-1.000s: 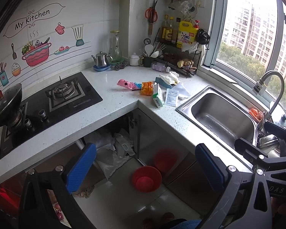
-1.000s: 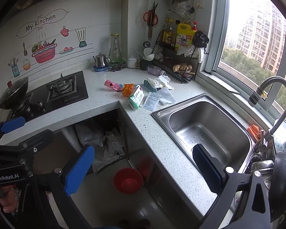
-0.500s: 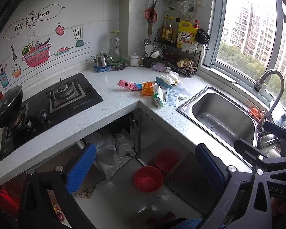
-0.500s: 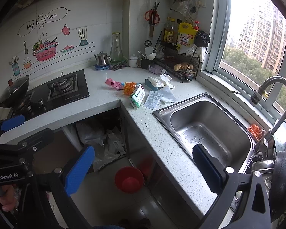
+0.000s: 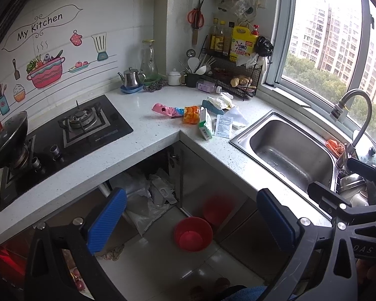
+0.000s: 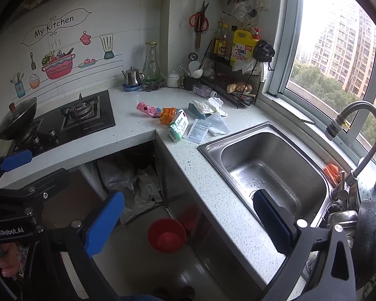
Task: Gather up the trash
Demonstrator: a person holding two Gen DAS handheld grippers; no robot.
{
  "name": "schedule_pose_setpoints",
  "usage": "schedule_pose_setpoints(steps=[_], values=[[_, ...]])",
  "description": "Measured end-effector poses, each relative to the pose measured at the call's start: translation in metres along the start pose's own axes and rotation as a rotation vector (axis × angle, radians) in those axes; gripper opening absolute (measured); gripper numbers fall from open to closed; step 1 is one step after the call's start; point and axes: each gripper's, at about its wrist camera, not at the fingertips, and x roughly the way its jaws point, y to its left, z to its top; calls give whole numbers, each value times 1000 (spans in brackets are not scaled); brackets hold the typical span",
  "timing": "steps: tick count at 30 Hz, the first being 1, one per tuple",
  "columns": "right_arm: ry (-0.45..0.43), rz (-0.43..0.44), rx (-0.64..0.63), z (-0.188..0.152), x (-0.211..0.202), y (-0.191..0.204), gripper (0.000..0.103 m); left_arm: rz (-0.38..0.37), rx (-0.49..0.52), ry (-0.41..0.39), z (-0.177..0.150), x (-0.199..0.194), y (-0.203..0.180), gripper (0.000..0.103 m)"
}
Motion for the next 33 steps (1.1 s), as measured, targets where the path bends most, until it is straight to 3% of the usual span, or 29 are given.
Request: schedule_pose_setpoints(steps=[19, 27, 33], values=[[27, -4, 30, 13, 22, -4, 103, -27, 65, 33, 18, 28, 3, 103], [57, 14, 30, 37, 61, -7, 103, -21, 56, 47, 44, 65, 14, 103], [105, 51, 33, 70, 116, -19, 103, -2, 37, 91, 80, 119, 26, 103]])
